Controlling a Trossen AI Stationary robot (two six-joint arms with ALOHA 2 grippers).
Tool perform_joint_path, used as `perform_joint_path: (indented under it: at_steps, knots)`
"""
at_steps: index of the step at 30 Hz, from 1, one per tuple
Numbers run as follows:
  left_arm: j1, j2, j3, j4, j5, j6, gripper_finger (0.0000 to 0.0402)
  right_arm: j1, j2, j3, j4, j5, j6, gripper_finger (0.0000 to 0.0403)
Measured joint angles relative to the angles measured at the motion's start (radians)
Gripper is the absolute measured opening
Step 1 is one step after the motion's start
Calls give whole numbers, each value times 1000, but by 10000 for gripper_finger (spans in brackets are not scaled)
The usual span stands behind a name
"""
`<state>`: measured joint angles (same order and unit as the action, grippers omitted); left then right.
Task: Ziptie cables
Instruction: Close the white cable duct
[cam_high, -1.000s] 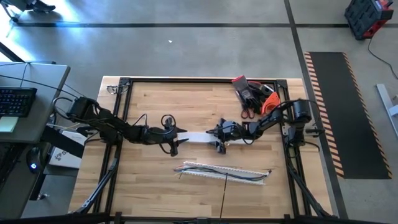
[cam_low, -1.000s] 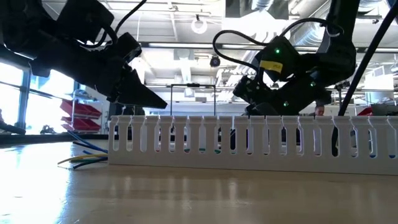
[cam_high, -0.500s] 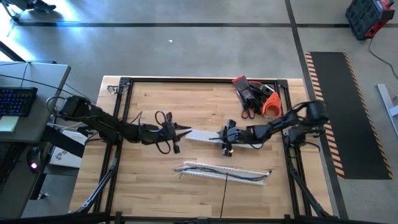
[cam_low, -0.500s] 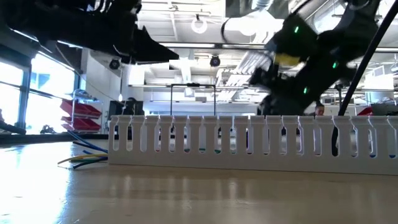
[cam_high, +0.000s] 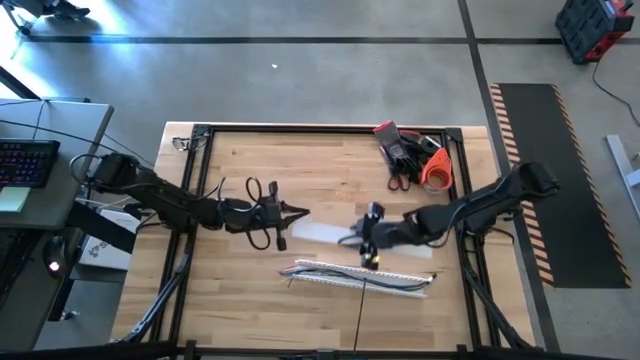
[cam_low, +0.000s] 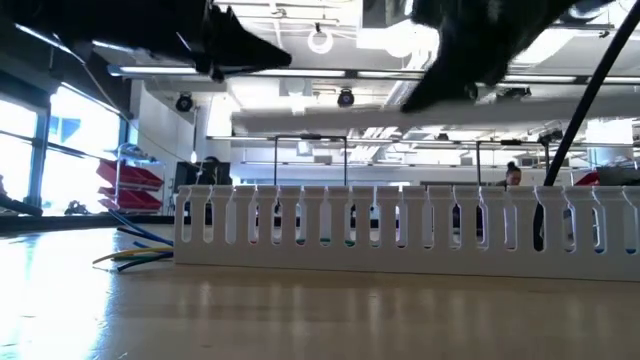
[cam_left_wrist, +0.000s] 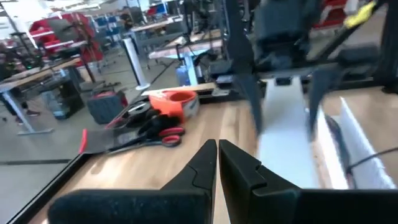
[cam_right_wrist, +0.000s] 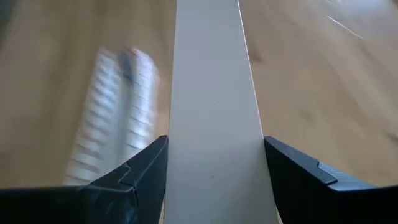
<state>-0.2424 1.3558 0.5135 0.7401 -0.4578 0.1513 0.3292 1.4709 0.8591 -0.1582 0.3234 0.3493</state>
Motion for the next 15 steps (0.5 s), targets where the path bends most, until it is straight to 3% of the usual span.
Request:
perform_joint_path:
  at_steps: [5,9,15]
  knots:
    - [-70,-72,103,-227,-19,-7,0,83,102,113,-57,-2,81,213]
    - [-110,-126,121,-388,56,-96,0,130,196,192,-90,-7,122,213]
    - [-159,-88,47,-360,106,-247,0,164,286,236,-136,-2,144,213]
